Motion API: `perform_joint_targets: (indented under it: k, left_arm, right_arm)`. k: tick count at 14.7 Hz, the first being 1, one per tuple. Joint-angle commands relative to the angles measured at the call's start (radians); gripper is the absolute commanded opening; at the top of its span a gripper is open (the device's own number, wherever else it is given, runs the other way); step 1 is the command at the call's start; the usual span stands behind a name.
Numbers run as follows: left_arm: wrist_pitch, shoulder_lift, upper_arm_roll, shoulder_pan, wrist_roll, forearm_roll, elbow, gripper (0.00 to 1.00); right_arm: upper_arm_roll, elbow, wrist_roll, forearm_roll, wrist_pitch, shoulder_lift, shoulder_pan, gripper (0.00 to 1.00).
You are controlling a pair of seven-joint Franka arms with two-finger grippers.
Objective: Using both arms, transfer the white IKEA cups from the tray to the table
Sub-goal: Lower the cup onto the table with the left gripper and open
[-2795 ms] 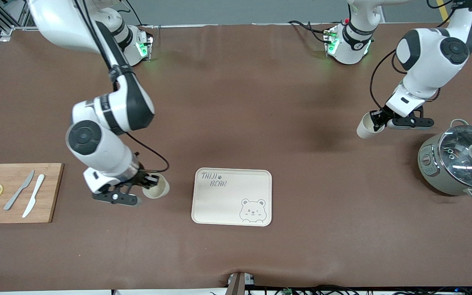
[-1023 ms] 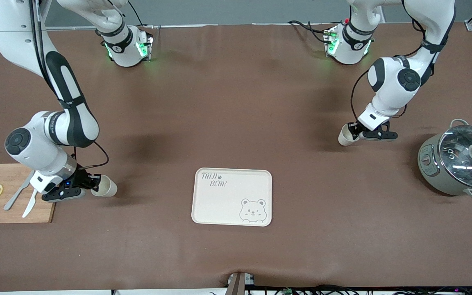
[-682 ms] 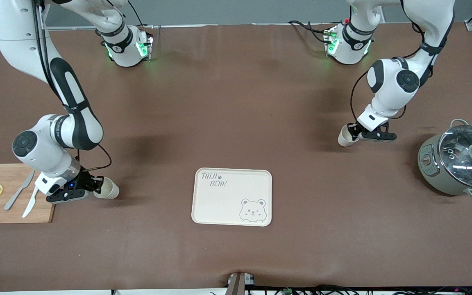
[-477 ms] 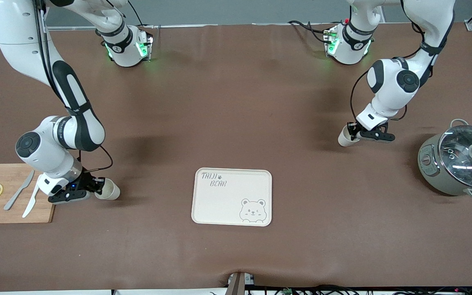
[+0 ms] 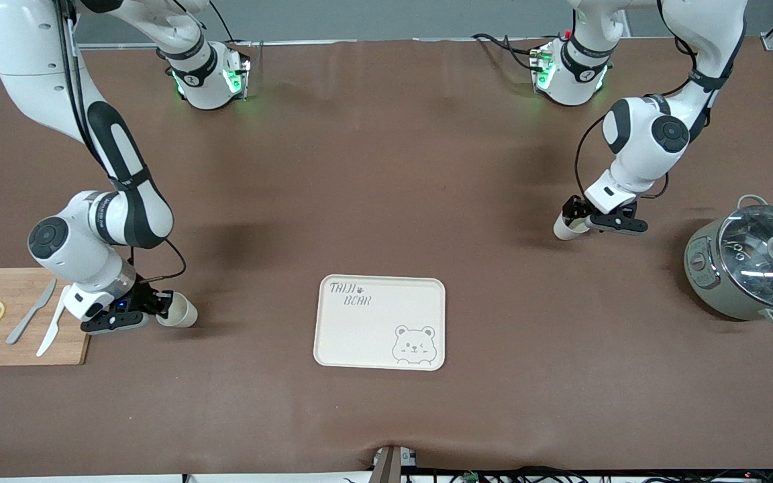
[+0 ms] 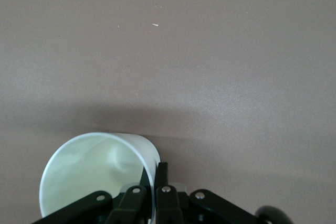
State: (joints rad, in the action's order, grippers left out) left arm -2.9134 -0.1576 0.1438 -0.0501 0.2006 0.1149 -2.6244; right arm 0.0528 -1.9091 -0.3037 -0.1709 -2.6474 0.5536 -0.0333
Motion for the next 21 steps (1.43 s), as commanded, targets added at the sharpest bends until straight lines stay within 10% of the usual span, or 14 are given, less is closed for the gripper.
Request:
perform_joint_targets:
  k: [1,4,10,16,21]
  left_arm:
    - [0.061,0.061,0.002,-0.004,0.0,0.022,-0.003,1.0]
    - [0.19,0.134,0.0,-0.004,-0.009,0.022,0.004,1.0]
    - [0.423,0.277,-0.004,-0.005,-0.041,0.022,0.05,1.0]
    - [0.814,0.296,-0.003,-0.004,-0.176,0.006,0.363,1.0]
    - [1.054,0.291,-0.009,0.001,-0.213,0.006,0.599,1.0]
  right_arm:
    - [-0.016,-0.01,-0.026,-0.024,-0.011,-0.006,0.015,0.53]
    - [-0.016,-0.01,-0.025,-0.024,-0.011,-0.006,0.015,1.0]
    - [-0.016,-0.007,-0.025,-0.024,-0.011,-0.006,0.015,1.0]
    - [-0.014,0.016,-0.02,-0.024,0.012,-0.02,0.018,1.0]
    - [-0.007,0.181,-0.014,-0.024,0.307,-0.05,0.021,1.0]
